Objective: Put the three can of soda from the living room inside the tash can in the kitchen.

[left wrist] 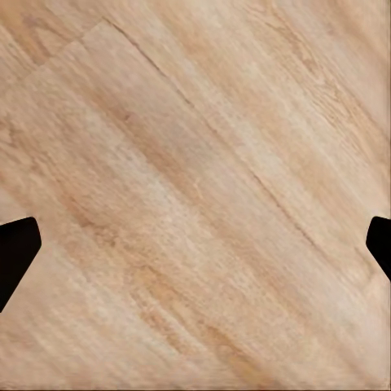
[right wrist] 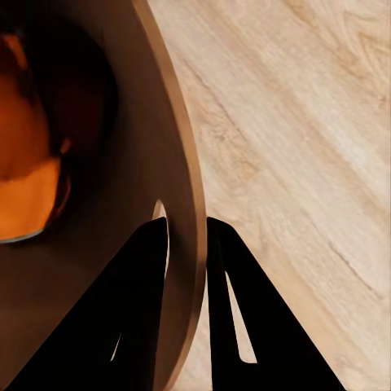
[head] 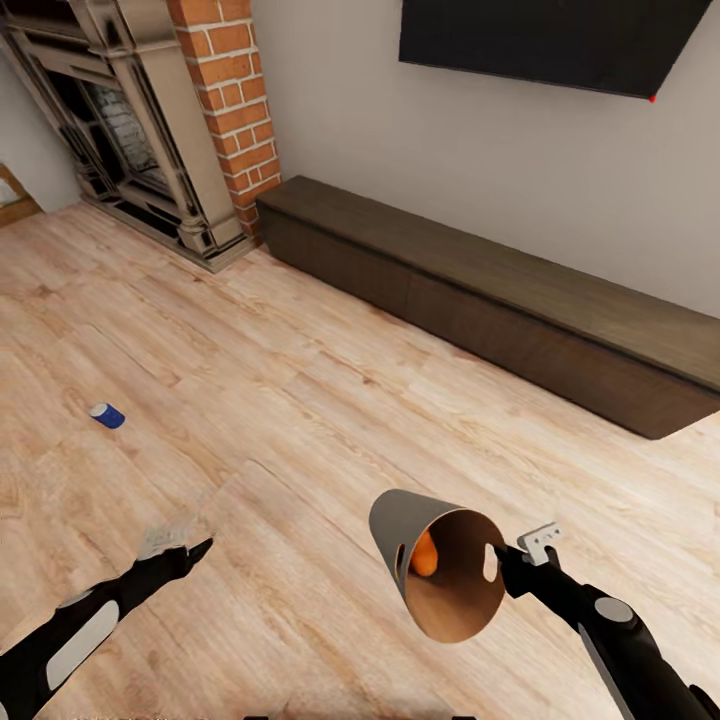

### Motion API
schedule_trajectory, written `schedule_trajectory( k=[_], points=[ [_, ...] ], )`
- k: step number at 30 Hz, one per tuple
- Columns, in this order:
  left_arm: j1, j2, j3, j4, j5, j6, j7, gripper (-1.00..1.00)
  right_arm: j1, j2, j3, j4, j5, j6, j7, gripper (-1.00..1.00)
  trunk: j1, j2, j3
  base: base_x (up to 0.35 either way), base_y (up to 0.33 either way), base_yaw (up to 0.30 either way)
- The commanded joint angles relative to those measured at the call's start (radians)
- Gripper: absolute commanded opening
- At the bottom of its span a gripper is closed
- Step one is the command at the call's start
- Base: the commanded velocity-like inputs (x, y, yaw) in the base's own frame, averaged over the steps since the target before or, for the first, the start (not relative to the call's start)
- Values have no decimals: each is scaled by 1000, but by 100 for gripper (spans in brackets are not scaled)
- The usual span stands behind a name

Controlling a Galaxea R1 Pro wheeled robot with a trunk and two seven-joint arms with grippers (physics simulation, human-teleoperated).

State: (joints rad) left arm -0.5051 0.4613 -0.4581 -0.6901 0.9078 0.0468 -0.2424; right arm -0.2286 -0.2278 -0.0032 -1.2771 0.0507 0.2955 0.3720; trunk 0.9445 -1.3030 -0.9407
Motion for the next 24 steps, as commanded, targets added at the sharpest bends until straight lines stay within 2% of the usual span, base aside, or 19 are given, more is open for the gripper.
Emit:
schedule_trajectory(
  k=[1,4,5,7,13,16,18,24],
  points=[
    [10,8,0,3,0,-1,-24,100,2,-2,0,2,-16,-2,8,-100,0,0,1,0,0,167],
    [18,16,0,7,0,-2,-49,100,4,-4,0,4,-16,-5,8,-100,0,0,5,0,0,167],
    [24,26,1,10,1,-3,-88,100,5,-5,-15,11,-17,-17,8,-100,0,0,7,0,0,167],
    [26,30,1,11,1,-4,-113,100,6,-5,-45,19,-17,-28,12,-100,0,0,9,0,0,167],
    [28,33,0,12,2,-4,-157,100,6,-4,-83,39,-17,-41,37,-100,0,0,17,0,0,167],
    [28,33,-1,12,2,-5,-167,100,6,-3,-88,43,-17,-44,39,-100,0,0,21,0,0,162],
    [28,32,-1,12,2,-27,-172,100,6,-1,-89,65,-17,-88,39,-100,0,0,24,0,0,158],
    [28,27,-2,12,2,-55,-173,100,6,5,-90,111,-17,-143,36,-100,0,0,32,0,0,153]
  ],
)
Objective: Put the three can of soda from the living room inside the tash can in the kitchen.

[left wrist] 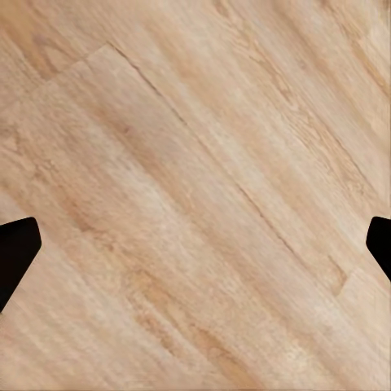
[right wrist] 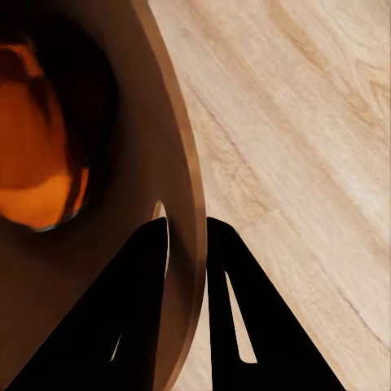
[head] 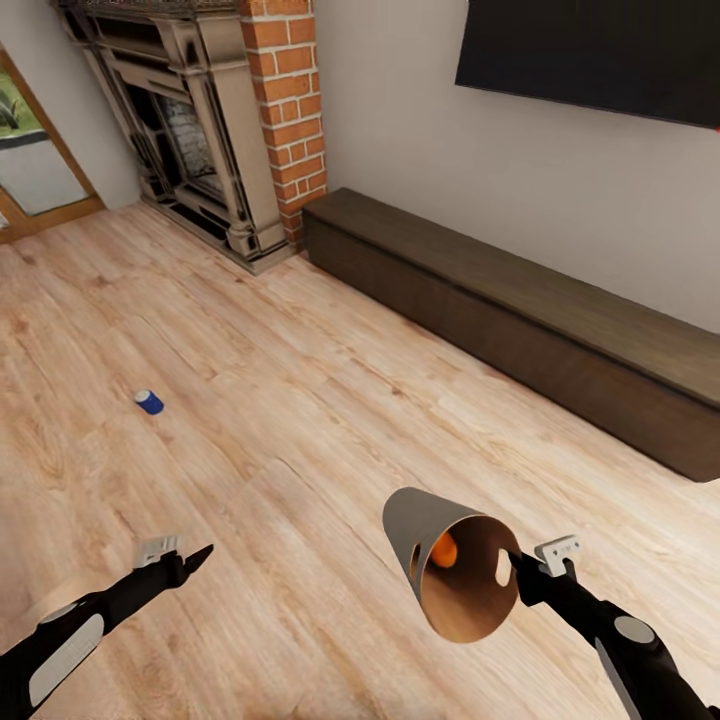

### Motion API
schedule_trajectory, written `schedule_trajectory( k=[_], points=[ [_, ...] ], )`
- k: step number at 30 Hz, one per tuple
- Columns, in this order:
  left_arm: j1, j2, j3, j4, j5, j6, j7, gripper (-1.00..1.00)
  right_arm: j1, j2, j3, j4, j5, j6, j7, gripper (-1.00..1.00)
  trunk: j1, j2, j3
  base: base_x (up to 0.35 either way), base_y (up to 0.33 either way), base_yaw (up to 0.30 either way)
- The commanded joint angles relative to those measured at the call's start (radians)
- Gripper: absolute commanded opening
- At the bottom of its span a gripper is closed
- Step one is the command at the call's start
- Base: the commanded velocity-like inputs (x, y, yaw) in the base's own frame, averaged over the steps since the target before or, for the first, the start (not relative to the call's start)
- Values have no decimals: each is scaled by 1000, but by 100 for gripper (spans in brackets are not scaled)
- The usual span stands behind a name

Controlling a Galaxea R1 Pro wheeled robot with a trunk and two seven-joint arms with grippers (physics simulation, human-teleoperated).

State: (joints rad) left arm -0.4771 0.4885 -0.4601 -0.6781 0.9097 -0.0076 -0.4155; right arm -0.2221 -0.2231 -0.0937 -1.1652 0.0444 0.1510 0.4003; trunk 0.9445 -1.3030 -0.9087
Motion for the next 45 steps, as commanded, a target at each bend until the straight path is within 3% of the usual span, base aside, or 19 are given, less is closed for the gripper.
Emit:
schedule_trajectory(
  k=[1,15,45],
  points=[
    [0,0,0,0,0,-1,0,100,0,1,0,2,-11,0,8,-100,0,0,1,0,0,144],
    [0,-5,-9,0,-2,-6,5,100,0,2,-6,63,-12,-44,6,-100,0,0,22,0,0,128],
    [-1,-8,-12,0,-2,-6,33,100,0,5,-3,93,-12,-54,6,-100,0,0,66,0,0,98]
  ],
)
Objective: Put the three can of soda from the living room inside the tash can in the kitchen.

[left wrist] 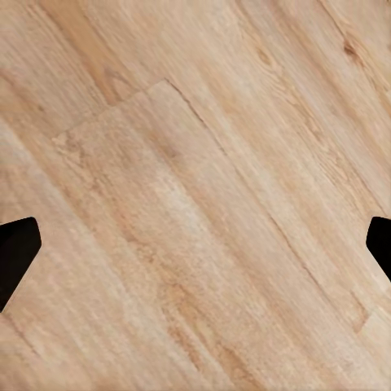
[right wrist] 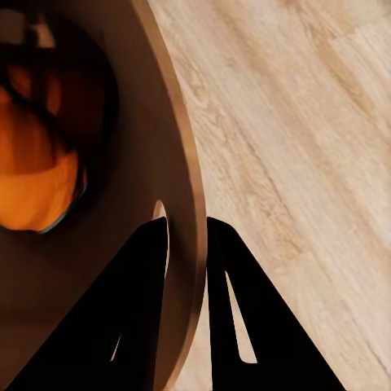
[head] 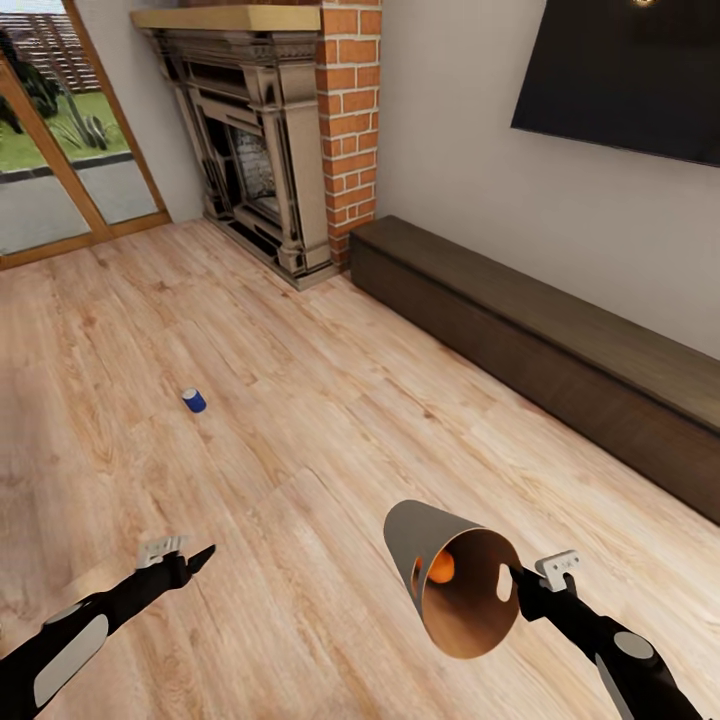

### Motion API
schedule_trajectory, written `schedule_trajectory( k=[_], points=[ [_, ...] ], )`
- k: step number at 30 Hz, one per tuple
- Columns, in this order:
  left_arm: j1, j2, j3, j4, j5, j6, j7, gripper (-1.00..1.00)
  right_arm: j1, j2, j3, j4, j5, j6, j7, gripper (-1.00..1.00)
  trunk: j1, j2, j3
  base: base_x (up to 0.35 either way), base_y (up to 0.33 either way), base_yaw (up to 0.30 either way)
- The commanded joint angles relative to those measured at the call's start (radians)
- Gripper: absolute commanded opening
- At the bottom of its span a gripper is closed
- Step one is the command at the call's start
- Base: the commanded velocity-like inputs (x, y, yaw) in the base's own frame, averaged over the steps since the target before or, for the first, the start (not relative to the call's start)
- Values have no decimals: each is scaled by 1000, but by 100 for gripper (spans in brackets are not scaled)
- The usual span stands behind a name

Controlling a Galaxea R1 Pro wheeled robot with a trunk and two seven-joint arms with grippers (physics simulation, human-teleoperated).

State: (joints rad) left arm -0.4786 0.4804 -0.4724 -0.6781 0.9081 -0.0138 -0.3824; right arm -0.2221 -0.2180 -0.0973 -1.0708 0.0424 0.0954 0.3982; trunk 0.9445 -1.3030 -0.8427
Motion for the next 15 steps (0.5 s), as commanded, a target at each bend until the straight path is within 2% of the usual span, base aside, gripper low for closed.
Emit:
schedule_trajectory(
  k=[1,6,15],
  points=[
    [0,0,0,0,0,0,4,100,0,0,0,-1,-10,1,8,-100,0,0,2,0,0,85],
    [0,0,0,0,0,0,11,100,0,0,1,0,-10,1,8,-100,0,0,9,58,-26,85],
    [0,0,0,0,0,1,13,100,0,1,5,6,-10,1,7,-100,0,0,23,261,-112,96]
  ],
)
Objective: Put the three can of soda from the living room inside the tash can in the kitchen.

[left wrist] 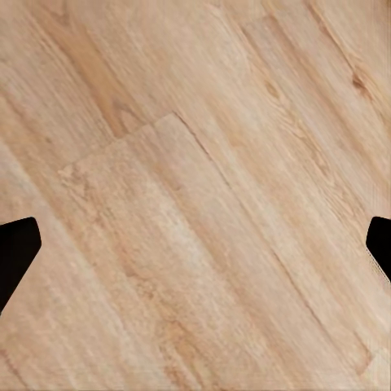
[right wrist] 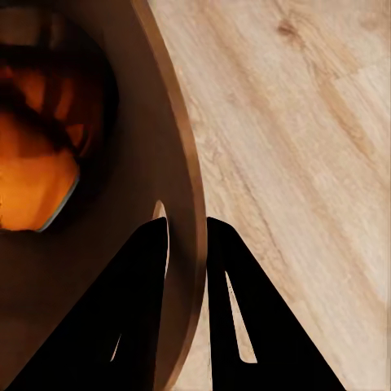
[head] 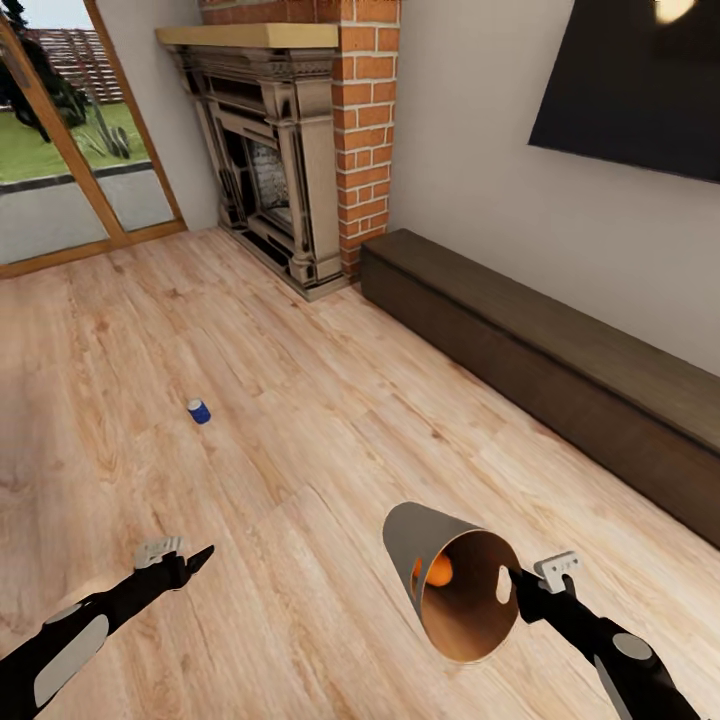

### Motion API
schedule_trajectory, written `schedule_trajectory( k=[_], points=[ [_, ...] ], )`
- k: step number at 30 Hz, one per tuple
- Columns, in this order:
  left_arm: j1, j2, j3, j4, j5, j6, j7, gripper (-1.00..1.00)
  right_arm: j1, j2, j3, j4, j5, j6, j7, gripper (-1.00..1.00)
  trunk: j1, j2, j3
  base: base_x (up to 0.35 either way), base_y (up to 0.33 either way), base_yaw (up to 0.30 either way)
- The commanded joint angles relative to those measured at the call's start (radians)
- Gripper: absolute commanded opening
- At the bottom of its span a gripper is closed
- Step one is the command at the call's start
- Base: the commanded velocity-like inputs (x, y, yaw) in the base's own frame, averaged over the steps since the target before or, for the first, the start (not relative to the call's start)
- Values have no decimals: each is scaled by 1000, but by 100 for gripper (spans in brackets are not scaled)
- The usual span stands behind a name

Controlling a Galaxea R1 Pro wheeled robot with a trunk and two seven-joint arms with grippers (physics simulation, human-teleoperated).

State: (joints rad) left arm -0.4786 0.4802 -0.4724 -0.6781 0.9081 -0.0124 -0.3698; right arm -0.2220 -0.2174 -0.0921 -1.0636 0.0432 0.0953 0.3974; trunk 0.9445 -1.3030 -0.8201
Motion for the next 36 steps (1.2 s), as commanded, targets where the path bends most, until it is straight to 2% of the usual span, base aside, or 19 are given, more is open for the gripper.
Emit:
schedule_trajectory(
  k=[1,36],
  points=[
    [0,0,0,0,0,0,0,100,0,0,0,-1,-10,1,8,-100,0,0,2,298,-126,107],
    [0,0,12,41,3,2,2,100,0,6,11,42,1,1,0,-100,0,0,49,308,-120,156]
  ],
)
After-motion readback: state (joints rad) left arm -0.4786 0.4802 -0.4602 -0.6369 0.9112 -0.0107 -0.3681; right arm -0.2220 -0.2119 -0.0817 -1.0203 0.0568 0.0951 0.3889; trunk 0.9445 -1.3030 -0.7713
